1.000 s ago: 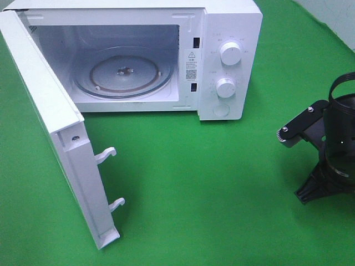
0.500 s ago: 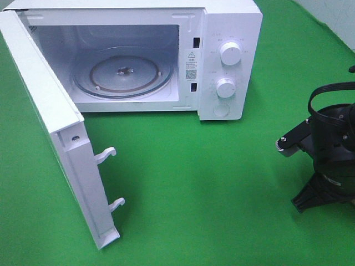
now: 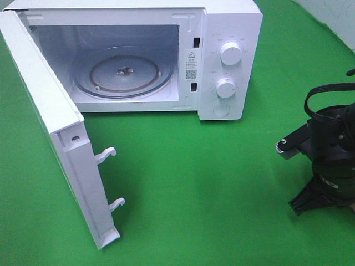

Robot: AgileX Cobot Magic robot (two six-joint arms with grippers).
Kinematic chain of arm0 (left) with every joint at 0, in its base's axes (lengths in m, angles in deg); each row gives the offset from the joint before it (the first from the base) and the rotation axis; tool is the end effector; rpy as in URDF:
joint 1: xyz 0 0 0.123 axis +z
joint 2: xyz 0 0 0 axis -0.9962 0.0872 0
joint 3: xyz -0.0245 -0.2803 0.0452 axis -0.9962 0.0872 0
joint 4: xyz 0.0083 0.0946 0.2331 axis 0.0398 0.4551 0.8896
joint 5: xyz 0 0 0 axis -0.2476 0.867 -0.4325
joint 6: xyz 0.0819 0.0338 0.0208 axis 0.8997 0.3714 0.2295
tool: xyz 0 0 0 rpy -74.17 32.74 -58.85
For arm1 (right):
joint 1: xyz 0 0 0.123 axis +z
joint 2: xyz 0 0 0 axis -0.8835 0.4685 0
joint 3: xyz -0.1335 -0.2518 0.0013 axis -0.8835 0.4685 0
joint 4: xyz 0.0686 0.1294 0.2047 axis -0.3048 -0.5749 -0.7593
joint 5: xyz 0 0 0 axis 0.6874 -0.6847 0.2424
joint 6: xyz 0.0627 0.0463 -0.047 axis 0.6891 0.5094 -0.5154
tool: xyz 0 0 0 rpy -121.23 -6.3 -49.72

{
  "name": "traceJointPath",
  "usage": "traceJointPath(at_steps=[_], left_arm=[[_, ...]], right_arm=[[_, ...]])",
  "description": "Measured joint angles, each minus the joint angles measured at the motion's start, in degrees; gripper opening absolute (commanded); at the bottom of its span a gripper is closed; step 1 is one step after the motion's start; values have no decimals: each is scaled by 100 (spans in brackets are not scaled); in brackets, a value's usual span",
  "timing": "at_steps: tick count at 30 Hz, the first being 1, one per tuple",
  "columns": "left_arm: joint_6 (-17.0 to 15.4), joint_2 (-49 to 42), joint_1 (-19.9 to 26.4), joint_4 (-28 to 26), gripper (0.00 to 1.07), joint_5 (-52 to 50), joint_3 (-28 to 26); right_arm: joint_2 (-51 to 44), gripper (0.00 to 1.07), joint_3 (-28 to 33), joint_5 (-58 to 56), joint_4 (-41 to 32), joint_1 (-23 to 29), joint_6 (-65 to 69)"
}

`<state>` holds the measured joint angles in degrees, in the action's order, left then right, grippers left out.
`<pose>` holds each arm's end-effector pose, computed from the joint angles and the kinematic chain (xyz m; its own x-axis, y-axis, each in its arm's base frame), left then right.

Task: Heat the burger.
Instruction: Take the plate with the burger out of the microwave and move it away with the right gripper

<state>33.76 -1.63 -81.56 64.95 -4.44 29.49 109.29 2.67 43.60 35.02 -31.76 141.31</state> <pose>-0.0079 -0.0092 0.2816 -0.4421 -0.0110 -0.8969 0.0327 0.9991 -0.0284 0.2269 0.0758 0.1026 -0.9224 -0.3564 -0.1491 -0.2338 0.8222 -0.5190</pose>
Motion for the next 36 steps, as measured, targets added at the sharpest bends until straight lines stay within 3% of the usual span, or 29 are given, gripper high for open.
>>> traceJointPath(at_steps=[1,4,9,16,25,29,36], left_arm=[[0,0,0,0,98,0,0],[0,0,0,0,98,0,0],[0,0,0,0,98,0,0],[0,0,0,0,98,0,0],[0,0,0,0,98,0,0],[0,0,0,0,98,0,0],[0,0,0,0,98,0,0]], right_arm=[[0,20,0,0,0,0,0],[-126,35,0,0,-235,0,-6],[-619,50,-74,178,-636,0,-407],[-1215,53,-97,464,-1192,0,-1129],[-2934,78,-97,533,-3277,0,-3518],[-3478,78,-97,218,-3873,0,-4108],[-4297,76,-97,-579,-4091,0,-4429]])
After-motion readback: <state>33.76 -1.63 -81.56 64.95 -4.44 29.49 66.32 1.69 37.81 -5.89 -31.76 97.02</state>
